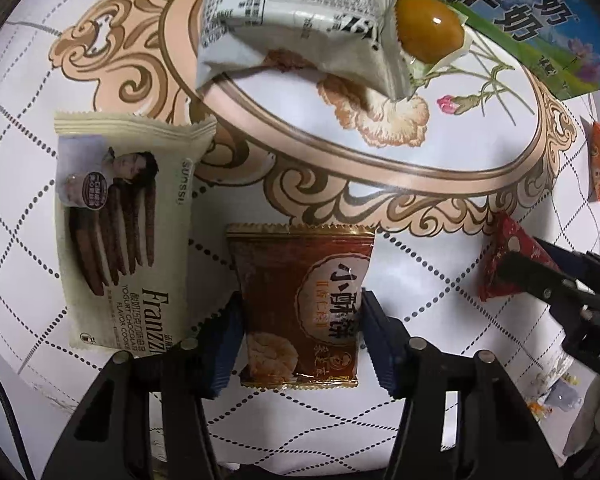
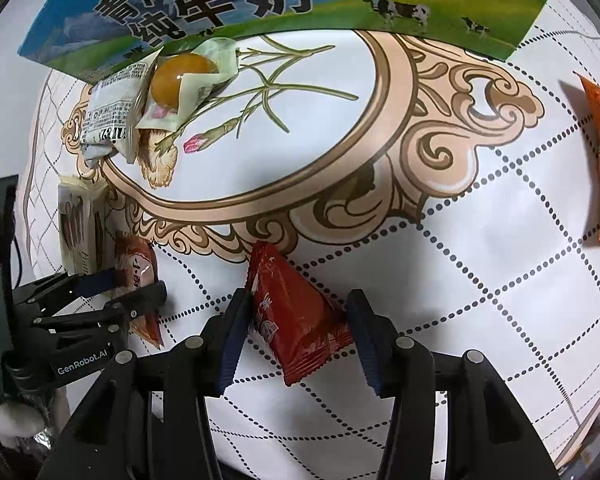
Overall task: Organize snacks
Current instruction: 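Carry both packets into the box and open both tools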
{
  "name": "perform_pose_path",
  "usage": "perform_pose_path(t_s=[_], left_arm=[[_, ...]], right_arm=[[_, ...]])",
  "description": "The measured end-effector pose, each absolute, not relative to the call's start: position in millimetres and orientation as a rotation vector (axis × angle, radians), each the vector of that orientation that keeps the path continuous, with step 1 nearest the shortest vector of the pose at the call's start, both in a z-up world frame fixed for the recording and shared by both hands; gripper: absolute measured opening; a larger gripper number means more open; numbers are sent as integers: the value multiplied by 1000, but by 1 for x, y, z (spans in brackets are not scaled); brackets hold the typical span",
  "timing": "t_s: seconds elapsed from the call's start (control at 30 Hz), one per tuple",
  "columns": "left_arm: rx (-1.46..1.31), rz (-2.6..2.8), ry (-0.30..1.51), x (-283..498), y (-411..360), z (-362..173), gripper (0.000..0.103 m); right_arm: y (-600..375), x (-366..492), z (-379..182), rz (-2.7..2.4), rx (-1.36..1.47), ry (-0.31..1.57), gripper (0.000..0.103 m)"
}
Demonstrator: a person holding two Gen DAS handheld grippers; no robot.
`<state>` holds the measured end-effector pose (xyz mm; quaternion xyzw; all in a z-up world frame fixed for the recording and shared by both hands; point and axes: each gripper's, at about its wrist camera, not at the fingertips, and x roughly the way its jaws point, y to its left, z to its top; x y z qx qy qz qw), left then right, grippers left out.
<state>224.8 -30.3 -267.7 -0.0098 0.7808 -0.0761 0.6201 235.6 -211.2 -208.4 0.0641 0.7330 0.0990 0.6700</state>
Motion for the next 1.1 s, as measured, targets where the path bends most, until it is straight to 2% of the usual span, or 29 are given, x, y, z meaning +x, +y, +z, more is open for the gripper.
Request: perform_pose_path(t_s=[0.3,0.57,0.73,0.9,1.1], left_arm=[[-53,-215,1738,236,-39,-210,53],[-150,-299,1564,290,-57,-106,53],[-151,-334,1459,342,-57,-66,53],[-135,-339,1424,395,-62,-59,54],[-117,-299,1499,458,-72,-107,54]], right_arm=[[-180,218,-184,252,79,1587,47],[-179,238,-90,320,156,1403,47],[-190,277,-40,289,185,1281,47],[-230,325,-21,170,182,1241,47],[-266,373,-47,54,185,1296,47]])
